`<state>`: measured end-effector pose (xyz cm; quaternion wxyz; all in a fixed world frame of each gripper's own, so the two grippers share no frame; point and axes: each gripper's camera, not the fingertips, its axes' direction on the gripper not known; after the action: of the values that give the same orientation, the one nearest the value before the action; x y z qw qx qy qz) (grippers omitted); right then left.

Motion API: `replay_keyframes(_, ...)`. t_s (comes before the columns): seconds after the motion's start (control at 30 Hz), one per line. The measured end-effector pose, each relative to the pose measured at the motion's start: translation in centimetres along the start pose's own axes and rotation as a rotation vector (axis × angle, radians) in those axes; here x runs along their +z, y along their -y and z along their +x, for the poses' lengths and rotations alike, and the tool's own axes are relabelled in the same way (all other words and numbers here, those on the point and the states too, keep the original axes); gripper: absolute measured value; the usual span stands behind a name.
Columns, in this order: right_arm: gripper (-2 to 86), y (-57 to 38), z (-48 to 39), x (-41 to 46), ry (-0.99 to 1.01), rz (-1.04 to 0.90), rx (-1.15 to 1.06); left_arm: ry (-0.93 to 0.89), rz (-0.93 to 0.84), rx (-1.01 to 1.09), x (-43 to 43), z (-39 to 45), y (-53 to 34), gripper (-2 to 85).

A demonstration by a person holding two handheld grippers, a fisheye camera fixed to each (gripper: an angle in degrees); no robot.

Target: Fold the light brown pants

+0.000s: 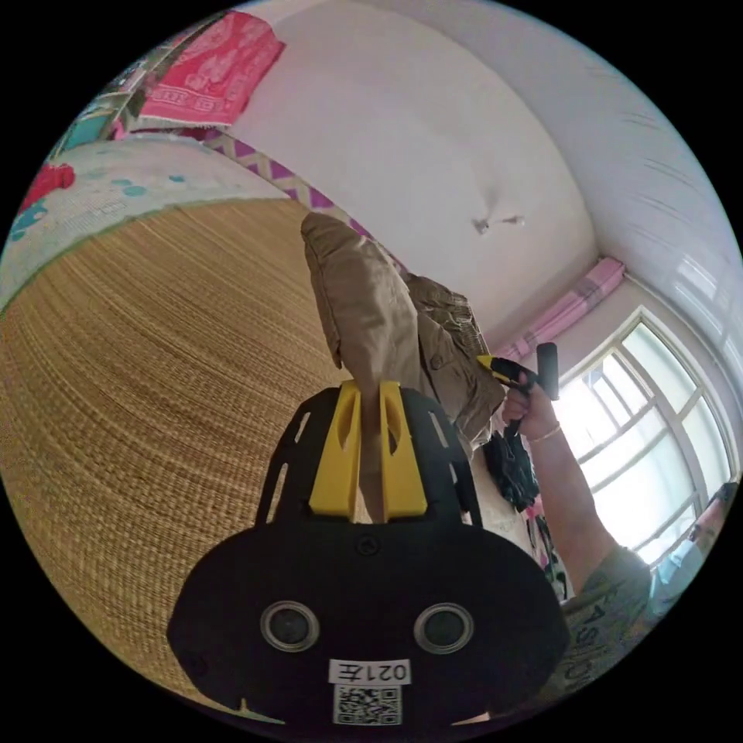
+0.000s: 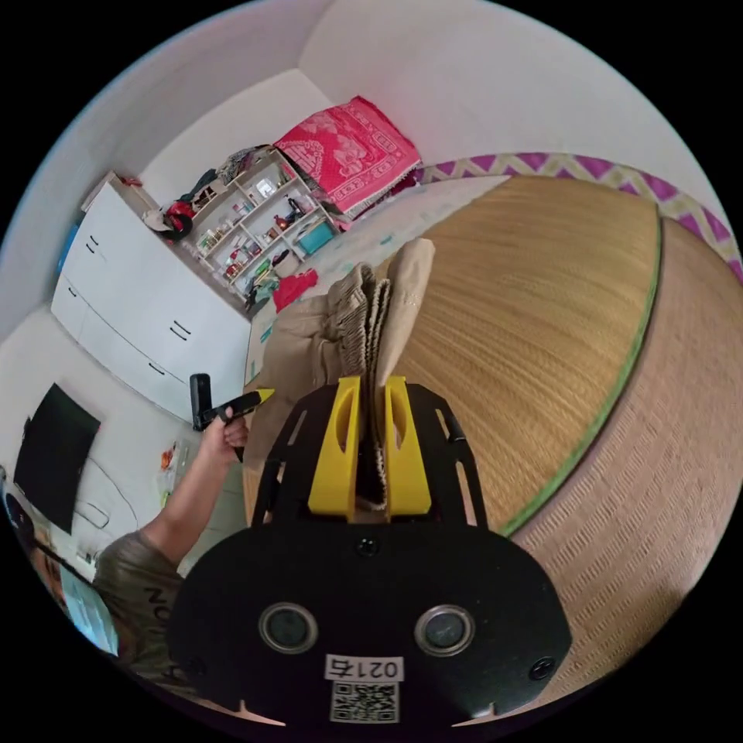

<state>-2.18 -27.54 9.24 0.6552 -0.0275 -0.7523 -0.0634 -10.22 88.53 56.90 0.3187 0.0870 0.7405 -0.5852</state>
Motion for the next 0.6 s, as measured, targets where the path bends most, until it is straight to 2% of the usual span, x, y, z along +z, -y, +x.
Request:
replay_keyframes(0.07, 4.5, 0.6, -2.0, 1.2, -0.050, 0.022, -0.022, 0.051, 0.038, -0.100, -0.9, -5.7, -1.3, 4.8)
replay_keyframes(0.13, 2.3, -0.5, -3.4, 1.8, -0.064, 0.026, -0.061, 0.103, -0.003, -0.206, -0.8, -10.7, -3.4, 7.1)
replay_keyframes(0.2, 0.3, -4.1, -4.2, 1.8, -0.066, -0.026, -0.114, 0.171, -0.010, -0.298, -1.5, -14.9, -6.6, 7.5)
replay_keyframes(0.23, 0.1, -5.3, -4.3, 1.6, -0.071, -0.040, -0.125, 0.178, 0.039, -0.324, -2.7, -16.7, -8.9, 6.7)
replay_keyframes(0.27, -0.2, -8.1, -4.3, 0.8, -0.090, -0.060, -0.148, 0.113, 0.099, -0.314, -4.0, -17.8, -11.0, 4.9)
replay_keyframes(0.4, -0.6, -19.5, -4.5, -3.9, -0.165, -0.112, -0.213, 0.090, 0.185, -0.210, -7.0, -16.4, -15.0, 0.0)
replay_keyframes(0.53, -0.4, -29.2, -4.4, -9.6, -0.271, -0.062, -0.157, 0.046, 0.073, 0.006, -4.8, -9.3, -18.0, -0.9)
replay_keyframes(0.6, 0.2, -35.1, -4.3, -13.4, -0.438, 0.008, -0.085, 0.025, 0.009, 0.120, -2.5, -5.3, -19.7, -0.9)
